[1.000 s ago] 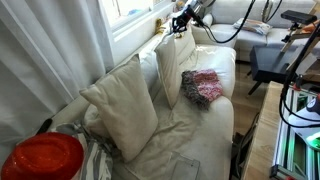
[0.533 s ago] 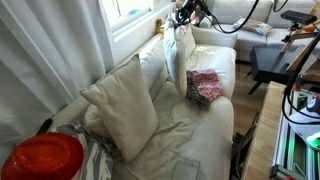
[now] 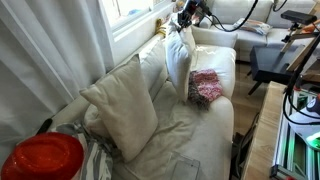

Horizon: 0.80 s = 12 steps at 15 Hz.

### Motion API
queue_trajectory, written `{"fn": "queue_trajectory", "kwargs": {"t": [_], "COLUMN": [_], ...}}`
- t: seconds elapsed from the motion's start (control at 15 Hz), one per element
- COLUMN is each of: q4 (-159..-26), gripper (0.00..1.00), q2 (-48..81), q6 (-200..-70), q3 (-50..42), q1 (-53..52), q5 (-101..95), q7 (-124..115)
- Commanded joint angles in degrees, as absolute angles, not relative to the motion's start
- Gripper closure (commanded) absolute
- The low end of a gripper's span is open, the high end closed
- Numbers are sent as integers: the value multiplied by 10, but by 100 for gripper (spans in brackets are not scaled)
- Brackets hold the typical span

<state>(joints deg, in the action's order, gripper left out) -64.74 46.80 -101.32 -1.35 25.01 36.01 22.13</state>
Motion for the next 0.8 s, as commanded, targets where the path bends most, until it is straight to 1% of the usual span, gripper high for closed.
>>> {"fn": "queue_trajectory", "kwargs": {"t": [0.0, 0.4, 0.73], "q4": [-649, -657, -720], "gripper": [98, 98, 98], "q2": [426, 376, 355], "q6": [-951, -909, -895], "q3": [-19, -20, -12], "q1": [248, 244, 223], "q5": [305, 206, 155], "q7": [290, 424, 506]}}
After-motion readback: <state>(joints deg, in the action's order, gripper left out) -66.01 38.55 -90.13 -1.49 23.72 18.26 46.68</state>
